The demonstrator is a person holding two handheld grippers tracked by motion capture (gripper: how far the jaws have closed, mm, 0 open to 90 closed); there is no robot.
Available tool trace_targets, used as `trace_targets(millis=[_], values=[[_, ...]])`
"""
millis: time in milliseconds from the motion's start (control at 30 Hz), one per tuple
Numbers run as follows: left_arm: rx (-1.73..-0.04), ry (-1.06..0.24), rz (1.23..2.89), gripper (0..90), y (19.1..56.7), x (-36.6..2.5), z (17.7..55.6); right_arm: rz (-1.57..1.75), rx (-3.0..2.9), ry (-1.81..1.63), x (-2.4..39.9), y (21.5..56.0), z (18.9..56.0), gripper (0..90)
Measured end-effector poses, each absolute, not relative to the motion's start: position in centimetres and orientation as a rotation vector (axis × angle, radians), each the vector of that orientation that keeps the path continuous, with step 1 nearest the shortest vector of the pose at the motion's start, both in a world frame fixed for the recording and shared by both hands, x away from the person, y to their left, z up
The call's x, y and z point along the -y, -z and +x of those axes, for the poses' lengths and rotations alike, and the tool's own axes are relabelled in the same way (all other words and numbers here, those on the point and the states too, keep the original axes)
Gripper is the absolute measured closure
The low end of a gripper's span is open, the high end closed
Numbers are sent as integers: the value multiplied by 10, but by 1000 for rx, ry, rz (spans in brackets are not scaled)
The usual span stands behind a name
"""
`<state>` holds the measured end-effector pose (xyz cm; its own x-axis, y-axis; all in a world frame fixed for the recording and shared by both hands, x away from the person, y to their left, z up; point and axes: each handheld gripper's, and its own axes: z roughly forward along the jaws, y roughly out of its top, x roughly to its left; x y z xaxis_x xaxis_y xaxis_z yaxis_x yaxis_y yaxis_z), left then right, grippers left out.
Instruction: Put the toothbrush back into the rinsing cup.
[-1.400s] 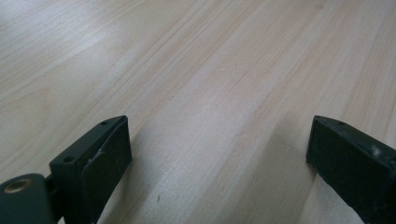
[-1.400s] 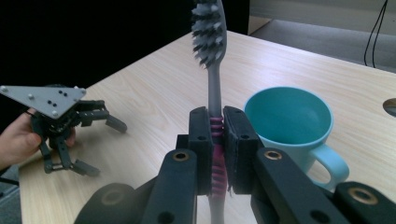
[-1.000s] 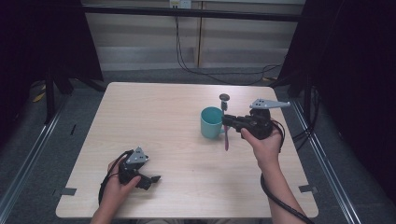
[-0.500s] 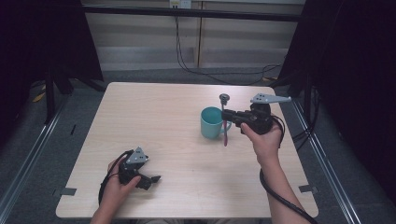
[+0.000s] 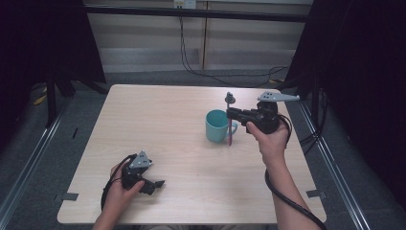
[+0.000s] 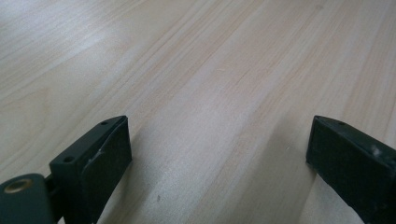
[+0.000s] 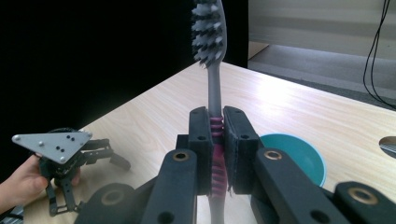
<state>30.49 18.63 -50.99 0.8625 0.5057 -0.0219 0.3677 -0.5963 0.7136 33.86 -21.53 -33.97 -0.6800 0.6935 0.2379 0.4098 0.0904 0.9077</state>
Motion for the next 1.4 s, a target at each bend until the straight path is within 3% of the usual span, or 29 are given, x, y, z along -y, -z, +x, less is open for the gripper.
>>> trace_targets(millis=[1400], values=[[-635,-234,2263,64,510,-186,305,1066,-2057,-1683,213,309,361,830]])
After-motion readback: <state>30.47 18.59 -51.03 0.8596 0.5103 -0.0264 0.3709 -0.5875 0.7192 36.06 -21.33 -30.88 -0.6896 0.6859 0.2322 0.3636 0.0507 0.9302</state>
